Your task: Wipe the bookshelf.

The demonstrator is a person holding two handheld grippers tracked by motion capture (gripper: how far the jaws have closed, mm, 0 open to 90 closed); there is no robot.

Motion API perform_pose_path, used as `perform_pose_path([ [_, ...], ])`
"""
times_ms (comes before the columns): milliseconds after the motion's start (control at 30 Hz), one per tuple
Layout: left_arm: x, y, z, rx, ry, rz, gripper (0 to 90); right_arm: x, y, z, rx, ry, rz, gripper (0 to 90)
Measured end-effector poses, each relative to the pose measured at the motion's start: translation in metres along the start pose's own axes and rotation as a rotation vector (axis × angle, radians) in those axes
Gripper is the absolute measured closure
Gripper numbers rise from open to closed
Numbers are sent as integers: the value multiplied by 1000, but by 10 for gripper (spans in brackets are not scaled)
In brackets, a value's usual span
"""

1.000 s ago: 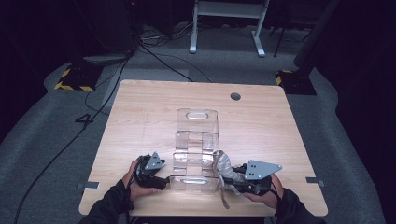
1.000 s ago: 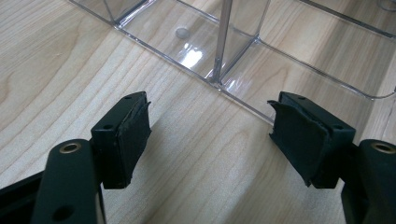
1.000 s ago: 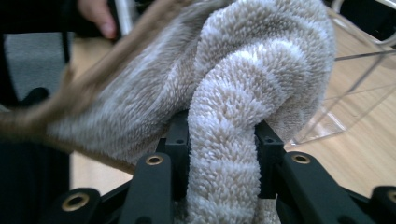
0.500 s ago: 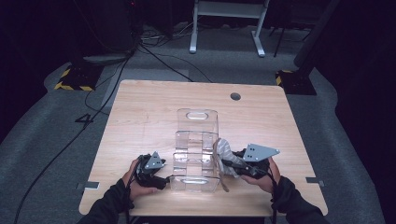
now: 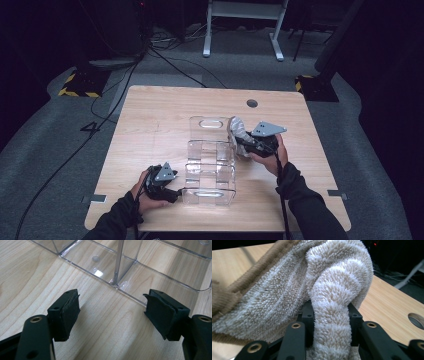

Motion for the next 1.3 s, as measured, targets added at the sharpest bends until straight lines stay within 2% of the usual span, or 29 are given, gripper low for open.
perform_pose_path([
  [233,0,0,0,1,0,1,271,-9,-17,16,77,2,11,685],
  [300,0,0,0,1,0,1,271,-12,-22,19,107,5,-1,686],
  [367,0,0,0,0,0,1,271,-12,-25,24,119,13,18,685],
  [500,0,0,0,0,-1,-1,272,-12,-21,26,103,12,27,686],
  [667,0,0,0,0,-1,-1,272,-7,-13,15,60,17,15,685],
  [833,0,0,0,0,-1,-1,271,3,10,-7,2,20,-36,684],
  [967,0,0,0,0,0,0,272,12,36,-33,-73,13,-75,683],
  [1000,0,0,0,0,0,-1,272,12,36,-33,-73,13,-75,683],
  [1133,0,0,0,0,0,-1,272,22,61,-54,-128,10,-123,684],
  [1300,0,0,0,-1,0,-2,272,33,87,-79,-204,-2,-141,683],
])
Point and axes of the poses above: each handheld gripper's, and its own axes: z roughly forward along the jaws, x roughly out of its underside, y roughly to its left, the point moved 8 cm from there along z, roughly forward along the jaws, and after that the axes turned 10 degrees about z, right-handed, at the moved point
